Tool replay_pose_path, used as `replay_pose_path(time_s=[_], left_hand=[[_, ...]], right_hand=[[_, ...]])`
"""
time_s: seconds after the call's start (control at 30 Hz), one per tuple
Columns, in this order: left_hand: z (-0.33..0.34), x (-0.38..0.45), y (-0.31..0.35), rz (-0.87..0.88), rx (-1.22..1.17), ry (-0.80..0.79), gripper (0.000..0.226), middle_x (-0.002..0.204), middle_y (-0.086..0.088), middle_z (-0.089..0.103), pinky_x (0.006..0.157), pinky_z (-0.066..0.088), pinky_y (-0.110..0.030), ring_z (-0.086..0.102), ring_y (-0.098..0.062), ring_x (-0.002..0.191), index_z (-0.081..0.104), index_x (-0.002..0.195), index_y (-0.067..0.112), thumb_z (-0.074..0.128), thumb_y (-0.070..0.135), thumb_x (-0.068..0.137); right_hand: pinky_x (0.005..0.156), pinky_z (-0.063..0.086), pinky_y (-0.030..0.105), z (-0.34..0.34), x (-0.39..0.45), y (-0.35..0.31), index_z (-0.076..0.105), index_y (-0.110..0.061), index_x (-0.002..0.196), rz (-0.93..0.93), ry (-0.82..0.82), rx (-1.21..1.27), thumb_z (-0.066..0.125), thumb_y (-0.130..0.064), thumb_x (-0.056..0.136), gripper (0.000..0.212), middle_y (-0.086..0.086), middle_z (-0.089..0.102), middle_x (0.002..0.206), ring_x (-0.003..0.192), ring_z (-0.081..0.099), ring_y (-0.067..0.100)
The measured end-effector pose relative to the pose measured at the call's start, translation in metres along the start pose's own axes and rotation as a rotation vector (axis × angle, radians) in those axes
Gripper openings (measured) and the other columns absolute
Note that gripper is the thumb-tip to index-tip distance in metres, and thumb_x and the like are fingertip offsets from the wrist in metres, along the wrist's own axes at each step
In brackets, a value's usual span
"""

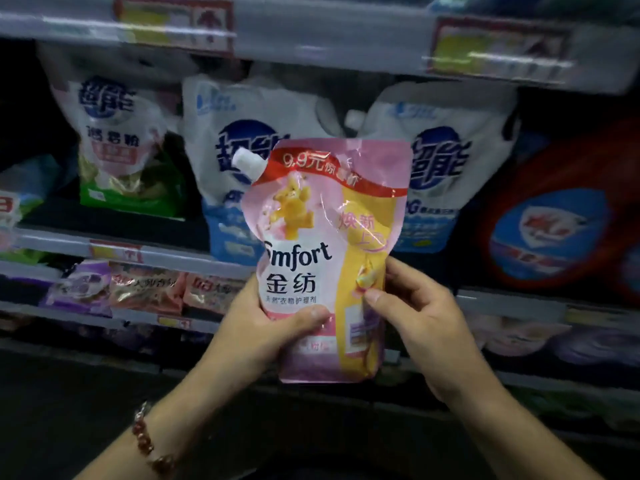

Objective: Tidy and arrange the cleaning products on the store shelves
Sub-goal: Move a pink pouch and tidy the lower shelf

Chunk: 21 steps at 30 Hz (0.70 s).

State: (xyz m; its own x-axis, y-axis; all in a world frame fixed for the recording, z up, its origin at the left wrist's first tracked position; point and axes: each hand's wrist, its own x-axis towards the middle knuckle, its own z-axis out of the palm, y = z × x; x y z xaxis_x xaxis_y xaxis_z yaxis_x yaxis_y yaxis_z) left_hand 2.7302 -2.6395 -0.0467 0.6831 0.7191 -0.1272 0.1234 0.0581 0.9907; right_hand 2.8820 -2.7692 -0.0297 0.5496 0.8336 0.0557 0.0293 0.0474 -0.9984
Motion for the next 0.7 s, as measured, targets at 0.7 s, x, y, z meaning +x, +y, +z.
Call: replay_pose_path(time_s=[0.7], left_hand=[[0.307, 0.067, 0.269, 0.837, 0.000, -0.182, 0.037, 0.093, 0.001, 0.080, 0.066, 0.057, -0.019, 0.077, -0.011, 0.083, 0.069, 0.113, 0.007, 0.082, 0.019, 0.080]], right_hand=[[0.077, 0.057, 0.020, -0.305, 0.005, -0.233, 0.065, -0.012, 0.127, -0.758, 0.337, -0.102, 0.058, -0.001, 0.098, 0.032, -0.008, 0.078, 0.099, 0.092, 0.074, 0.007]])
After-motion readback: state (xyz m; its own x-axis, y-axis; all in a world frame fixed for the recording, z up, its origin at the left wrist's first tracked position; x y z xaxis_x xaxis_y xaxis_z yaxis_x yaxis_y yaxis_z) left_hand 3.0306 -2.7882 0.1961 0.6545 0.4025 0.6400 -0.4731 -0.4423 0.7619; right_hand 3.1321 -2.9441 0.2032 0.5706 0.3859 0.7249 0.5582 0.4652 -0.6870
